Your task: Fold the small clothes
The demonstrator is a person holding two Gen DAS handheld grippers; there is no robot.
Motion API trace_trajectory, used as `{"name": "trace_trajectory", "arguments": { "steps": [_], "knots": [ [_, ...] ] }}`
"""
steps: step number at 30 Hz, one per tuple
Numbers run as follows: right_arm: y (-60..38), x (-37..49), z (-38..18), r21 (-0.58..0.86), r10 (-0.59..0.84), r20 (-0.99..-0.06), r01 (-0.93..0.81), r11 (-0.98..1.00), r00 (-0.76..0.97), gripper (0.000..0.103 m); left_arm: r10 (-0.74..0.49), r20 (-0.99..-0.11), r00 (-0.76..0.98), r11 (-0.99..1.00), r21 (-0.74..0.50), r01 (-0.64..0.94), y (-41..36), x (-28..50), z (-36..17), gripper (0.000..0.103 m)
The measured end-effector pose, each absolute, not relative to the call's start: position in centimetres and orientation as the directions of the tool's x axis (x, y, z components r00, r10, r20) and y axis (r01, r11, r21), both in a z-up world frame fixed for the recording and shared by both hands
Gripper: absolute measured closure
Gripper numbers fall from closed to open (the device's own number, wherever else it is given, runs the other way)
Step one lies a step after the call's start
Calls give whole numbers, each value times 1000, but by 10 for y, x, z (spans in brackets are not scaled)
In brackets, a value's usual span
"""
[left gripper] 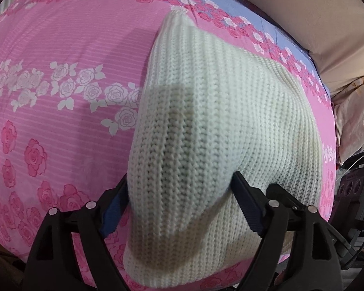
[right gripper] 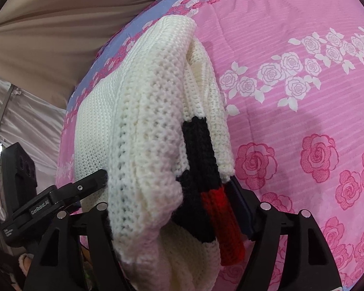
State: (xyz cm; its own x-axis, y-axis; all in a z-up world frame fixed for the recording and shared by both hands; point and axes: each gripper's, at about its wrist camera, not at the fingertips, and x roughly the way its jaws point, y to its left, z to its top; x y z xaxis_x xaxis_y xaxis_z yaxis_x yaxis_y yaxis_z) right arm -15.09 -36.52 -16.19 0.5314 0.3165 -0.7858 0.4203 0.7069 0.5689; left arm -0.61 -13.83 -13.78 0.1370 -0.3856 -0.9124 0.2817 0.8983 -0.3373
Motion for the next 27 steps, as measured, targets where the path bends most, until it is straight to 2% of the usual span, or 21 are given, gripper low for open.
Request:
{"name": "trace_trajectory", "arguments": {
  "steps": [2,3,5,7,9,12,14,18,19,21,25,27],
  "knots": [
    [-366,-150,-162,581,324,-775,411,702,542,45,-437,-893,104,878,-399,265,-137,-1,-143,29],
    [-367,-151,-160,589,330,-768,403,700,549,55,-452,-887,96,871,-415,264,-137,0,-143,33],
    [-368,-155,-150,592,322,-756,384,709,570,64,-488,-869,86,848,-449,281,-136,-1,-135,51],
    [-368,-159,-135,594,310,-740,364,718,597,72,-523,-848,80,824,-480,301,-135,-4,-124,57],
    [-370,-163,-115,602,296,-716,345,720,632,80,-565,-822,73,795,-517,318,-136,-6,-107,60],
    [-375,-167,-87,588,259,-696,325,741,670,80,-606,-791,84,759,-544,357,-142,-10,-82,60],
    [-377,-161,-90,563,260,-721,325,760,643,77,-593,-800,91,764,-524,377,-145,-9,-81,56],
    [-374,-149,-129,508,260,-792,360,782,553,55,-515,-854,66,830,-479,286,-134,-3,-113,54],
    [-370,-147,-134,485,248,-803,353,800,542,53,-509,-859,61,838,-478,263,-128,-4,-121,52],
    [-364,-149,-136,468,233,-796,324,823,559,43,-491,-868,77,855,-464,231,-114,-9,-131,49],
    [-364,-148,-137,446,219,-792,295,845,571,37,-487,-864,125,868,-463,181,-95,-17,-139,35],
    [-367,-149,-138,450,225,-789,290,845,571,36,-484,-864,136,871,-462,169,-96,-15,-143,33]
  ]
}}
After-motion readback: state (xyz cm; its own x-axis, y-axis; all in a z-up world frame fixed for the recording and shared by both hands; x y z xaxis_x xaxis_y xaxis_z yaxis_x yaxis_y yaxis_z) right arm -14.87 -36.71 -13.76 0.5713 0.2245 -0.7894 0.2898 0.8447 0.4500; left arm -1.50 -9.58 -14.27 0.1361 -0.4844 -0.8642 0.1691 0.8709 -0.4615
